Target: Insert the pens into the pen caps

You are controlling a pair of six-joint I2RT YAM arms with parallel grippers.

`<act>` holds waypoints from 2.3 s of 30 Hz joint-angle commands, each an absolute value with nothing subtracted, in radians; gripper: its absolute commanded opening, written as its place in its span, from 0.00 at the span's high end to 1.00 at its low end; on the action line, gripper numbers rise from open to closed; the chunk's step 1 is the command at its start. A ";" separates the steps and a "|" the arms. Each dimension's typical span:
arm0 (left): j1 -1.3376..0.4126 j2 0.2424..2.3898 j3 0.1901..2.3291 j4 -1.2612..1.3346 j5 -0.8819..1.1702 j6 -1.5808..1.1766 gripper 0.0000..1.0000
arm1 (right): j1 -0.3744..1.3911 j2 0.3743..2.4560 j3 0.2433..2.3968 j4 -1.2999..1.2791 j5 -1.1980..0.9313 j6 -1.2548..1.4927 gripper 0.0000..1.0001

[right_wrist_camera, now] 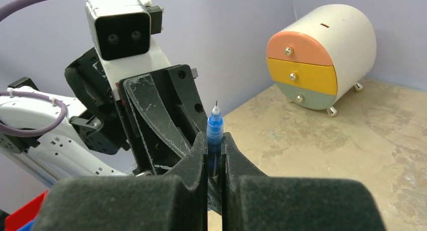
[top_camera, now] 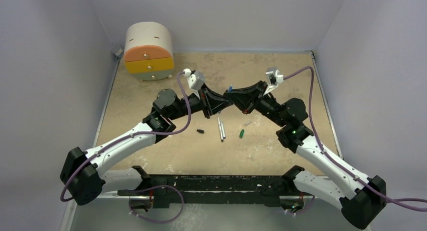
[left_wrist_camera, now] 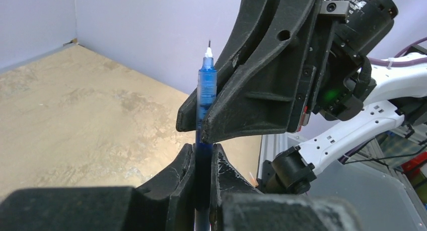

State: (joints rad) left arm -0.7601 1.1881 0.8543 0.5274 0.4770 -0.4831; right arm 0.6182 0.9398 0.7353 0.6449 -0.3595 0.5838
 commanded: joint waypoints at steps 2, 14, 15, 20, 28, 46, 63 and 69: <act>-0.763 1.184 0.903 0.550 0.525 -0.479 1.00 | 0.619 0.905 0.764 0.652 -0.351 0.543 1.00; -0.763 1.117 0.926 0.240 0.266 -0.295 1.00 | 0.618 0.814 0.774 0.210 0.156 0.458 0.38; -0.763 1.103 0.925 0.203 0.226 -0.277 1.00 | 0.617 0.860 0.799 0.100 0.209 0.456 0.42; -0.764 1.064 0.912 0.178 0.164 -0.275 1.00 | 0.618 1.032 0.808 -0.143 0.391 0.636 0.72; -0.764 1.071 0.903 0.173 0.143 -0.286 1.00 | 0.618 1.114 0.687 0.012 0.382 0.774 0.64; -0.763 1.023 0.867 0.158 0.130 -0.287 1.00 | 0.520 1.311 0.699 -0.101 0.406 1.111 0.32; -0.762 1.029 0.868 0.163 0.140 -0.297 1.00 | 0.508 1.474 0.762 -0.181 0.340 1.284 0.49; -0.763 1.030 0.868 0.164 0.140 -0.300 1.00 | 0.505 1.449 0.763 -0.200 0.399 1.309 0.50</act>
State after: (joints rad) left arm -0.7616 1.0332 0.8684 0.1326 0.1368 -0.2958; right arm 0.5095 1.4738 0.7509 -0.1719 0.3500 1.2507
